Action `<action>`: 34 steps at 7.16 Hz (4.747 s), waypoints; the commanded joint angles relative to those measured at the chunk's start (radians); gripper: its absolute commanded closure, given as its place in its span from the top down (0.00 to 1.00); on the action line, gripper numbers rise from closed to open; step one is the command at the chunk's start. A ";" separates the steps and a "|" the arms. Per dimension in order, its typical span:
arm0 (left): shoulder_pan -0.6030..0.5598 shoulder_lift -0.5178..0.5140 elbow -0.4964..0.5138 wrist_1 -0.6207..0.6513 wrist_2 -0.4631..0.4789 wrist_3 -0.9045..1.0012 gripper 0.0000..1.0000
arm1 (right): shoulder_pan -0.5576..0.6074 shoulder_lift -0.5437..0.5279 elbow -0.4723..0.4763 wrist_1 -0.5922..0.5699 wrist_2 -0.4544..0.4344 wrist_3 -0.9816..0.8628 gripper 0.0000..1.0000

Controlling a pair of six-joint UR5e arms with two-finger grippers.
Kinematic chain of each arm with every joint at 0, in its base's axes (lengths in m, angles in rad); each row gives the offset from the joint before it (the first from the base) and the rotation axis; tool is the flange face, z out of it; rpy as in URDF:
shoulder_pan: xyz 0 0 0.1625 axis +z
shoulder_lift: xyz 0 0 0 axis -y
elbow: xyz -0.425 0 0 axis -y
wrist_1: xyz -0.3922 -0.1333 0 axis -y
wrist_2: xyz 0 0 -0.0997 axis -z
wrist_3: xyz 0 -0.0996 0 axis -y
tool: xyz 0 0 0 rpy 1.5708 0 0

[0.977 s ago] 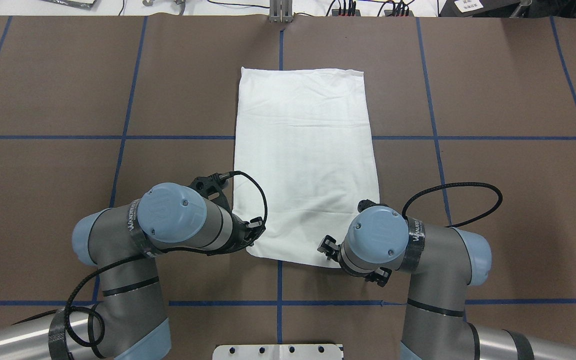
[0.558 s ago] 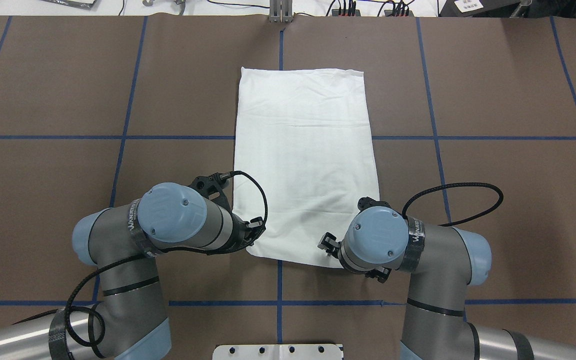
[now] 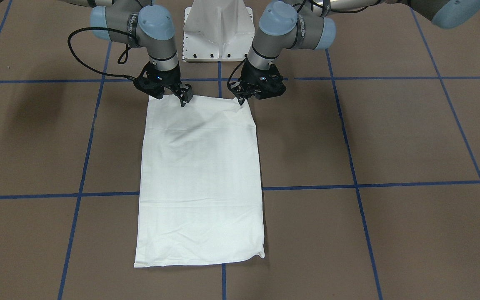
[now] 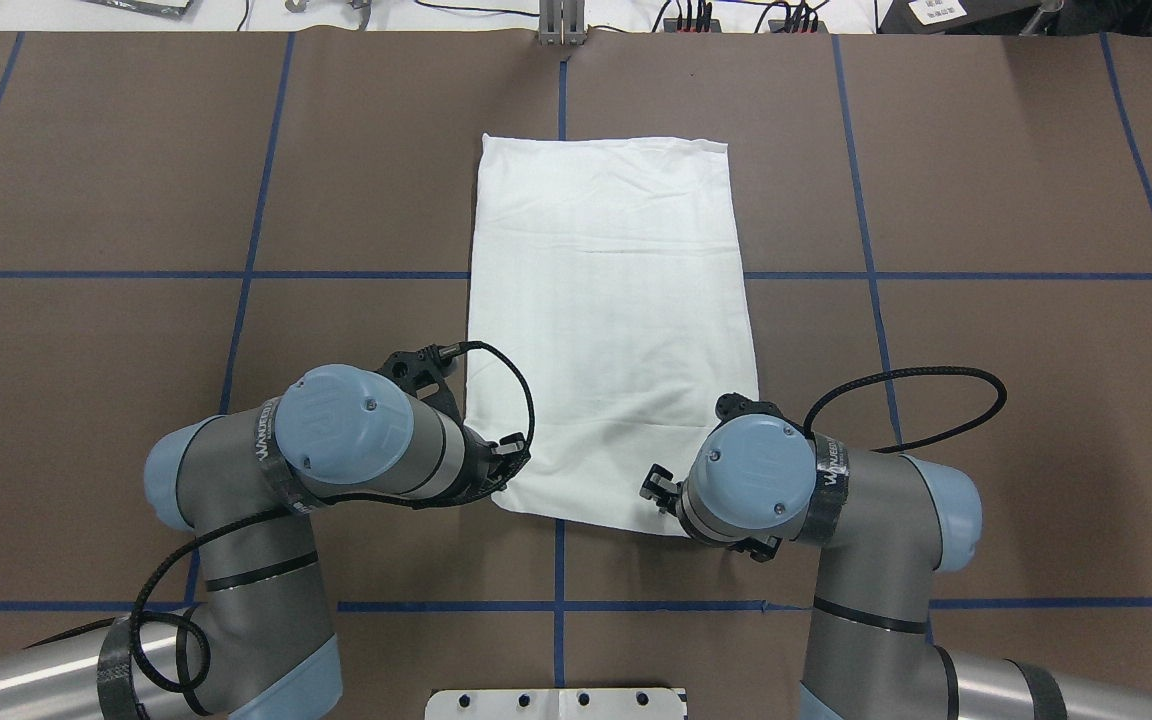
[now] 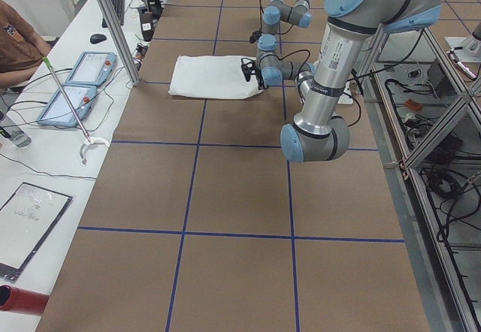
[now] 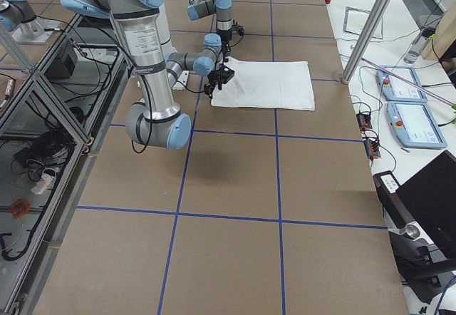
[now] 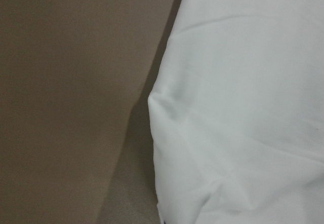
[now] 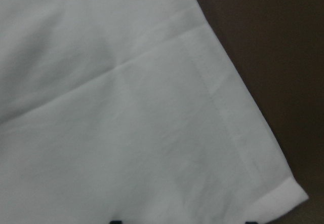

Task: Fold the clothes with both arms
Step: 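Grasp the near shirt corners with both grippers, then lift the near edge with both grippers and fold it away from the robot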

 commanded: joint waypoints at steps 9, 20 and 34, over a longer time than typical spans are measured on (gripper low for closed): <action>-0.003 -0.001 0.003 -0.002 0.002 0.000 0.00 | 0.024 0.024 0.009 -0.002 0.009 0.004 0.00; 0.196 0.129 -0.593 0.405 -0.061 -0.089 0.00 | 0.021 -0.033 0.363 -0.005 0.366 -0.003 0.00; -0.247 0.012 -0.118 0.166 -0.096 0.052 0.00 | 0.327 0.311 -0.287 0.186 0.177 -0.434 0.00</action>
